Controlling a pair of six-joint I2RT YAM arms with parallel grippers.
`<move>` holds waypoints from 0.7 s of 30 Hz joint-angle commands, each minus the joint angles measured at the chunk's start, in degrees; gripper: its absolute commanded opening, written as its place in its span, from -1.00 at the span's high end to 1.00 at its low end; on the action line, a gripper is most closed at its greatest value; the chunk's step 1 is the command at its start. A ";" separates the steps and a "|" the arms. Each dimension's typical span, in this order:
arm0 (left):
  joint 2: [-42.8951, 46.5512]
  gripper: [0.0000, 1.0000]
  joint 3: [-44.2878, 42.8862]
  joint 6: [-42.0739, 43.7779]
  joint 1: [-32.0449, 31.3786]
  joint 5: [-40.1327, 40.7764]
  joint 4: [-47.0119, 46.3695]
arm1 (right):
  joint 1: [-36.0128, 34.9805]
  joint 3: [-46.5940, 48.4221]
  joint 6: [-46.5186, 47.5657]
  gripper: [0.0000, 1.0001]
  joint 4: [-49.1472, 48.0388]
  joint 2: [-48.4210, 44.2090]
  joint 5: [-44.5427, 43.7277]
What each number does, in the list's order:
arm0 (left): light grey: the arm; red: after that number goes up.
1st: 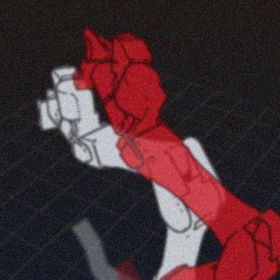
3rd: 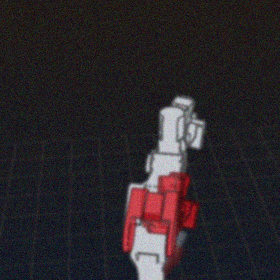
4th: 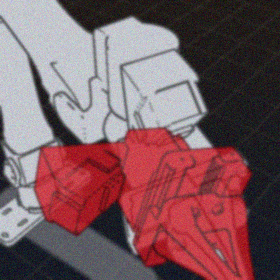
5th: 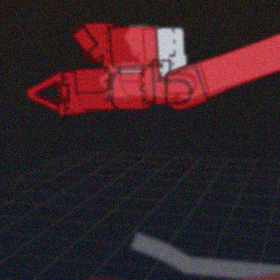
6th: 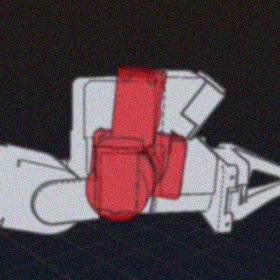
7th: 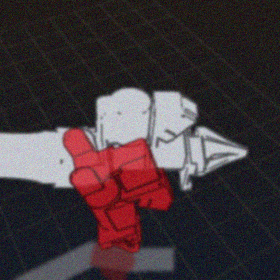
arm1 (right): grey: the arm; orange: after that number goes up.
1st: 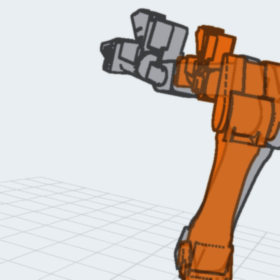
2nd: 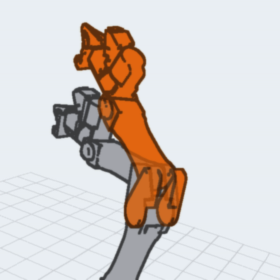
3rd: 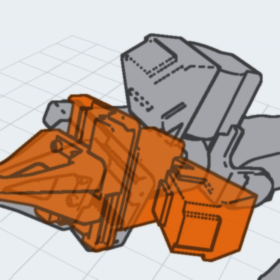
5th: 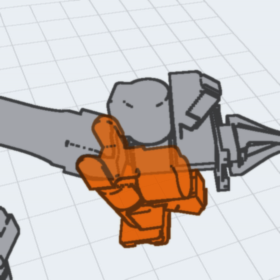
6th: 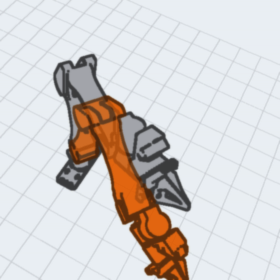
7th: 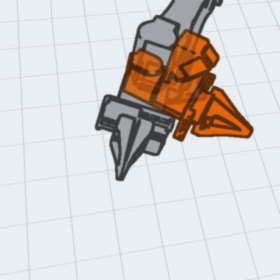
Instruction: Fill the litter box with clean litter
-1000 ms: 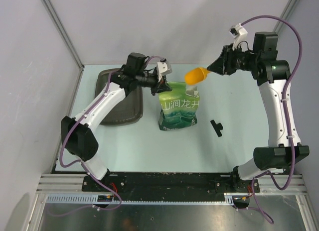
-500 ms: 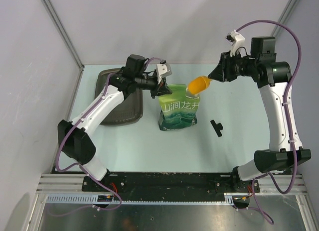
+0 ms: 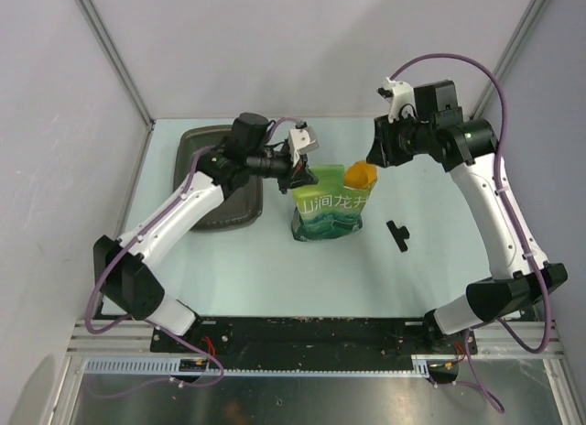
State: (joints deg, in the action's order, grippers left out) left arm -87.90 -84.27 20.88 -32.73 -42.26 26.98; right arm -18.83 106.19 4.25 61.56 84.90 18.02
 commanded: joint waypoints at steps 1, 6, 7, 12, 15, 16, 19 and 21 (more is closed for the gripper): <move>7.38 0.99 2.52 -6.73 -0.32 1.39 -7.37 | -0.77 1.65 -8.42 1.00 -4.60 2.54 -4.40; 10.11 1.00 6.13 -10.07 -1.02 3.24 -10.28 | -5.86 -0.19 -12.59 1.00 -6.45 4.30 -12.65; 10.46 1.00 6.57 -10.07 -1.02 3.32 -10.54 | -7.61 -0.28 -12.86 1.00 -6.54 4.74 -13.62; 10.91 1.00 7.89 -12.53 -1.02 3.15 -12.65 | -11.84 -1.95 -13.91 1.00 -6.89 6.41 -21.62; 10.47 1.00 8.24 -13.85 -1.11 2.71 -14.14 | -12.02 -3.09 -14.01 1.00 -6.72 7.64 -22.50; 10.29 1.00 8.07 -14.03 -1.19 2.62 -14.50 | -11.93 -3.53 -14.01 1.00 -7.06 7.82 -22.94; 9.33 0.99 7.46 -14.29 -1.46 1.84 -15.12 | -11.84 -6.69 -12.34 1.00 -8.90 7.56 -23.12; 8.45 1.00 6.75 -14.03 -1.72 1.48 -15.20 | -11.84 -11.15 -11.64 1.00 -10.57 6.42 -23.21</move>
State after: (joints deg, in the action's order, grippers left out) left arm -81.49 -75.33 10.94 -33.54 -37.23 18.04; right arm -30.92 99.94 -8.56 55.37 92.75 -1.76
